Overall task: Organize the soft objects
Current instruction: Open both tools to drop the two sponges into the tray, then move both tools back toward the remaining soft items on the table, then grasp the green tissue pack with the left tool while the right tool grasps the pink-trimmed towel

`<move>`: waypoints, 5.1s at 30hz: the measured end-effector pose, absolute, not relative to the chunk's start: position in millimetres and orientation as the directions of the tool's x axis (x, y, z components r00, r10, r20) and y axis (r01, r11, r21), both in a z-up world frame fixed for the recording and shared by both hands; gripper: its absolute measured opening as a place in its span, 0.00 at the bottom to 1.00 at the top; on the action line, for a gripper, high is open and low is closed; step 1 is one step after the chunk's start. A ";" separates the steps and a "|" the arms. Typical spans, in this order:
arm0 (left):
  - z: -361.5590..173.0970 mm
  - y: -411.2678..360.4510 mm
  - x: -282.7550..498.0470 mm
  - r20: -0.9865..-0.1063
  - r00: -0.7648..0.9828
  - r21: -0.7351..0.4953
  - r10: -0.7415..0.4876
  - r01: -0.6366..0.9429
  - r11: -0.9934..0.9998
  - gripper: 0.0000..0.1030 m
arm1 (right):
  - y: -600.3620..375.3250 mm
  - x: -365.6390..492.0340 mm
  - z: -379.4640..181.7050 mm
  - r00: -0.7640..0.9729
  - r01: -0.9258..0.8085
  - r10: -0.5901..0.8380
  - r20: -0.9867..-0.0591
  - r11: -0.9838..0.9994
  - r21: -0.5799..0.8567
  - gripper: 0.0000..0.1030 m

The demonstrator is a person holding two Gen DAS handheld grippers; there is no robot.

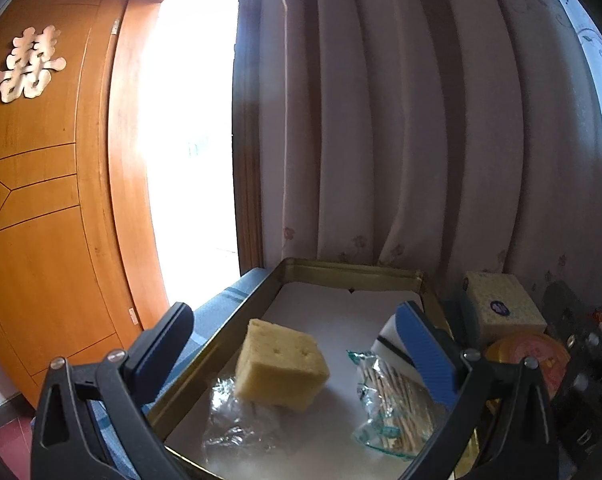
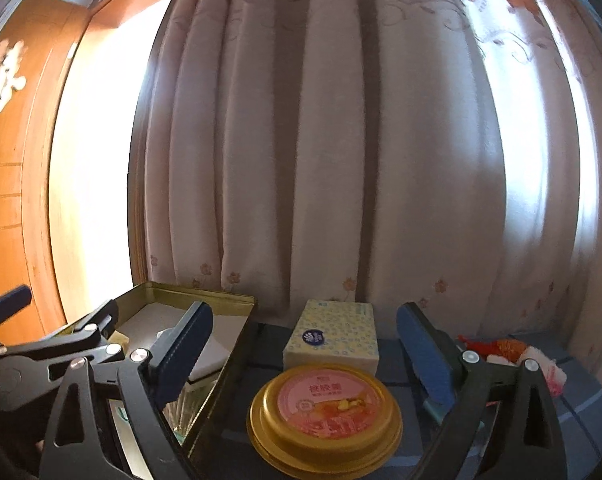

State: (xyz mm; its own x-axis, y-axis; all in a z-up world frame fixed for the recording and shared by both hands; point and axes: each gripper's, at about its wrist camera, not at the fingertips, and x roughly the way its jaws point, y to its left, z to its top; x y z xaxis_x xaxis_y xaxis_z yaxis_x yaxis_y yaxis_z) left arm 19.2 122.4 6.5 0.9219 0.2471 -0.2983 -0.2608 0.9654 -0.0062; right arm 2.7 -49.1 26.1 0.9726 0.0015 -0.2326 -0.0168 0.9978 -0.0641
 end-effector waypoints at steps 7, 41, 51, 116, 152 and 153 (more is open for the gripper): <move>6.2 110.3 13.8 -0.303 0.927 0.002 0.223 -0.233 0.972 0.99 | -69.9 -0.5 25.7 0.968 0.028 -0.033 -0.250 0.999 -0.024 0.92; 6.2 7.1 -3.8 -0.312 0.949 0.087 0.032 -0.005 0.996 0.99 | -157.0 -34.3 34.0 0.957 0.179 -0.187 -0.224 0.982 -0.053 0.92; 5.4 -27.8 -5.1 -0.319 0.948 0.123 -0.011 0.053 0.991 0.99 | -218.0 -46.3 36.6 0.928 0.285 -0.284 -0.242 0.958 -0.030 0.92; 18.3 -113.2 -21.5 -0.341 0.893 -0.092 -0.293 0.279 0.956 0.47 | -342.3 -42.1 27.0 0.909 0.224 -0.125 -0.397 0.951 0.214 0.86; 2.4 -58.4 -2.1 -0.372 0.881 -0.365 -0.291 0.149 0.919 0.47 | -282.8 -4.6 8.8 0.842 0.064 0.073 -0.534 0.970 0.234 0.34; 2.6 -57.7 -1.9 -0.374 0.881 -0.362 -0.289 0.148 0.920 0.47 | -281.7 -8.3 11.1 0.850 0.075 0.063 -0.523 0.968 0.239 0.34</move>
